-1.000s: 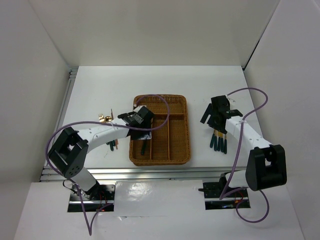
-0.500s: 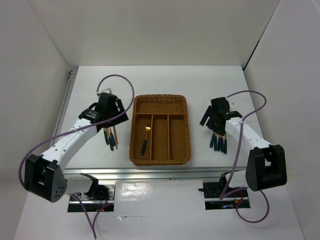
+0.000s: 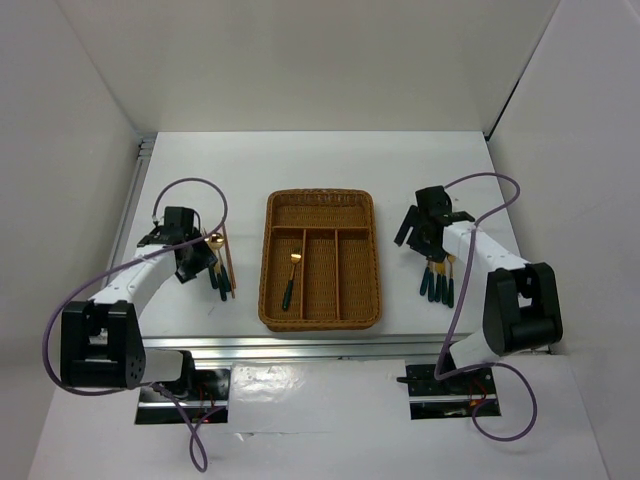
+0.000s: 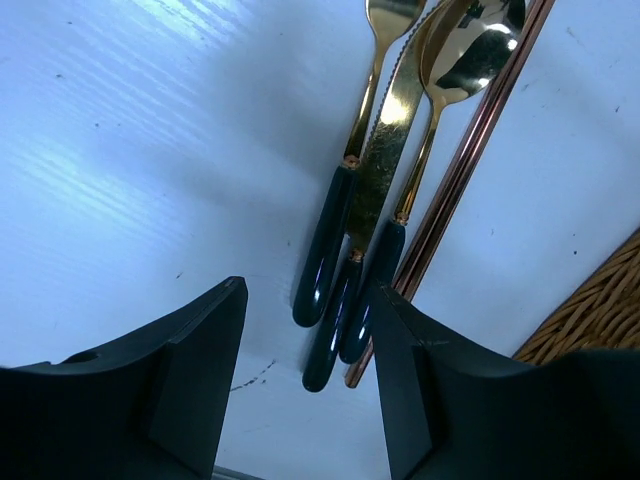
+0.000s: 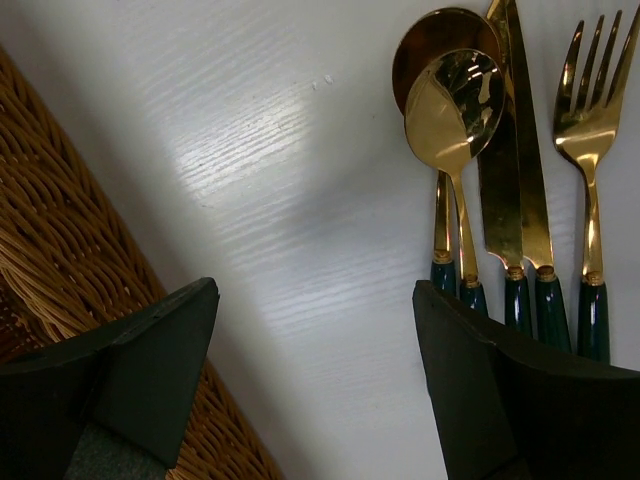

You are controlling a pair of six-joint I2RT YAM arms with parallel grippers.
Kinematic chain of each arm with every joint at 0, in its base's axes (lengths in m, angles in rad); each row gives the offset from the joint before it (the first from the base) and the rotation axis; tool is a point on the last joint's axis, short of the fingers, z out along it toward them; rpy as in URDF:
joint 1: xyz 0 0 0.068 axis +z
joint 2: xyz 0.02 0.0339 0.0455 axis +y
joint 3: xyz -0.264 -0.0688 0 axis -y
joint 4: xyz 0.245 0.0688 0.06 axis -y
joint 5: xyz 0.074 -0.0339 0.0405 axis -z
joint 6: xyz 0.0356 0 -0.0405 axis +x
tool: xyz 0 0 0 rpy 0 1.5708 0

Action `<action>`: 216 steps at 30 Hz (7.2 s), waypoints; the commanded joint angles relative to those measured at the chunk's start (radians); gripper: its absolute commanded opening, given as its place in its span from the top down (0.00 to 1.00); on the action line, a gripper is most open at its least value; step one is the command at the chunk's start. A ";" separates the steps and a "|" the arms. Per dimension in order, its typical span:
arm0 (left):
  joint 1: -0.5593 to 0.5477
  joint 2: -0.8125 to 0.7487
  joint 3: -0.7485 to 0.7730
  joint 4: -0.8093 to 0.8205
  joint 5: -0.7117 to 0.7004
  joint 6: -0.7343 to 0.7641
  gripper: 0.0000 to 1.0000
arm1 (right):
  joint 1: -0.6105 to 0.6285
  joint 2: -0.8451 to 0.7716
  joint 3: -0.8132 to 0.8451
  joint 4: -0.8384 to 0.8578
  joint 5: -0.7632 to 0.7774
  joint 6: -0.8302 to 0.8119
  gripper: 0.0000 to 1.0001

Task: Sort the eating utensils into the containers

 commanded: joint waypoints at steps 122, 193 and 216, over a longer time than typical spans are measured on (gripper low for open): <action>-0.667 0.281 0.356 -0.086 -0.018 0.015 0.20 | -0.226 0.072 0.051 -0.249 0.271 0.135 0.41; -0.214 -0.041 0.178 -0.051 0.105 0.081 0.18 | 0.413 0.101 0.457 -0.058 -0.131 0.143 1.00; -0.163 -0.199 0.055 -0.074 0.045 0.034 0.14 | 0.720 0.451 0.609 0.088 -0.134 0.192 0.95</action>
